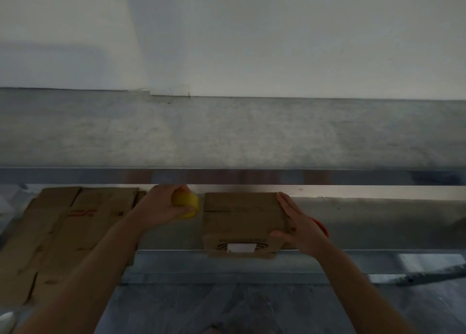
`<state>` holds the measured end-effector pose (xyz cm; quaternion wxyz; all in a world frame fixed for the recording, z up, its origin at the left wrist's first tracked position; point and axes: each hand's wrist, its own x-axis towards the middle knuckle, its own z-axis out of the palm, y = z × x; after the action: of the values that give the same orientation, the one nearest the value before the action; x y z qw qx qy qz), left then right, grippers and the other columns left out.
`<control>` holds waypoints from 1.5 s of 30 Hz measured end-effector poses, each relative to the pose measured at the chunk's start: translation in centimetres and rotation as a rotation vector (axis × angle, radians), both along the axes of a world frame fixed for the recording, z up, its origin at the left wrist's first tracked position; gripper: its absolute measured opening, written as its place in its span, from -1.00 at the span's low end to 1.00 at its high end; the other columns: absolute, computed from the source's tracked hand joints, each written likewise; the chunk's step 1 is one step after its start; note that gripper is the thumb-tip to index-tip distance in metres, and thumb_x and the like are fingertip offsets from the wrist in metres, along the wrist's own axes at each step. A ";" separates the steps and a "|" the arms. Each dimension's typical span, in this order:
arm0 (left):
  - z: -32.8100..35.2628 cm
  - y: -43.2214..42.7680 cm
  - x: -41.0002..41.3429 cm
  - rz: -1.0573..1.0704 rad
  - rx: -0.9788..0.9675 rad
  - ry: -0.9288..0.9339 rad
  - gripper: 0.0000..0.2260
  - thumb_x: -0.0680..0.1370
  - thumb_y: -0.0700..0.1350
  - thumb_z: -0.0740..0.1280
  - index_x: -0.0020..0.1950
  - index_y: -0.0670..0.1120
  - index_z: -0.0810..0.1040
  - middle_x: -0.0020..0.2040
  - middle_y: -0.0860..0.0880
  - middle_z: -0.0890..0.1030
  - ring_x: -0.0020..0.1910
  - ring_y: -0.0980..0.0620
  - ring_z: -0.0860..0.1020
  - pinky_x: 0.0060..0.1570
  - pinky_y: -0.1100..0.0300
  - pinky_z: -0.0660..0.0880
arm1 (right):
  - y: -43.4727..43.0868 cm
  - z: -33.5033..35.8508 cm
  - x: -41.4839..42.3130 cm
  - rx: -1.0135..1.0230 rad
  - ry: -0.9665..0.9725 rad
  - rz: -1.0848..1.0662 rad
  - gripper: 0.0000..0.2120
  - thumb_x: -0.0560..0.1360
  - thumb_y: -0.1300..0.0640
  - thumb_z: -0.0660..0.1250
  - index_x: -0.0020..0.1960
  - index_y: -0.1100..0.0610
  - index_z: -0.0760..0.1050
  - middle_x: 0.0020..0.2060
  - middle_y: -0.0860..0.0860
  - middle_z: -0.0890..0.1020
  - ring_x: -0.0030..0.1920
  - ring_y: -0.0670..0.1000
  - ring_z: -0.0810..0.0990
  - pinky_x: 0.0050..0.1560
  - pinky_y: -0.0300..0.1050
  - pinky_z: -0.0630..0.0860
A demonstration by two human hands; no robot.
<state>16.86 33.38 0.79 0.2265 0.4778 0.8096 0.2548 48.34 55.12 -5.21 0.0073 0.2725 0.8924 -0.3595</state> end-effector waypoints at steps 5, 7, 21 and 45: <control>-1.2 -0.8 -0.9 -0.121 -0.113 0.207 -0.71 0.38 0.02 0.51 0.05 0.05 0.55 -0.01 0.07 0.58 -0.01 0.06 0.54 -0.02 0.10 0.49 | -0.1 0.3 -0.2 -0.016 0.012 -0.035 0.00 0.26 -0.45 0.31 0.50 -0.32 -0.22 0.41 -0.51 -0.20 0.49 -0.06 0.21 0.43 -0.04 0.36; -2.5 -1.4 -1.1 -0.106 -0.118 0.106 -0.71 0.38 0.01 0.51 0.05 0.06 0.55 0.01 0.09 0.58 -0.01 0.08 0.53 0.01 0.09 0.50 | -0.1 0.3 -0.3 -0.013 0.022 -0.046 0.01 0.24 -0.46 0.31 0.49 -0.32 -0.21 0.44 -0.47 -0.16 0.49 -0.03 0.23 0.39 0.06 0.41; -9.8 -0.8 -0.6 -0.011 -0.073 -0.314 -0.55 0.31 0.08 0.52 0.12 0.16 0.44 0.10 0.05 0.51 0.05 0.02 0.52 0.06 0.03 0.54 | -0.3 0.0 -0.3 -0.117 0.083 -0.134 0.04 0.26 -0.34 0.43 0.58 -0.16 -0.02 0.44 -0.52 -0.05 0.44 -0.13 0.27 0.28 -0.25 0.47; -7.9 -1.5 0.5 -0.053 -0.111 0.043 -0.62 0.47 -0.10 0.46 0.27 -0.02 0.51 0.14 0.01 0.54 0.04 0.06 0.49 0.09 0.21 0.40 | -0.6 -0.3 1.8 0.079 0.097 -0.126 -0.05 0.32 -0.56 0.13 0.56 -0.23 -0.14 0.55 -0.22 0.00 0.54 -0.05 0.11 0.47 0.00 0.24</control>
<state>17.36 31.83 -7.15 0.2419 0.4913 0.8141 0.1931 50.19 54.50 -5.54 -0.0693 0.3104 0.8864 -0.3365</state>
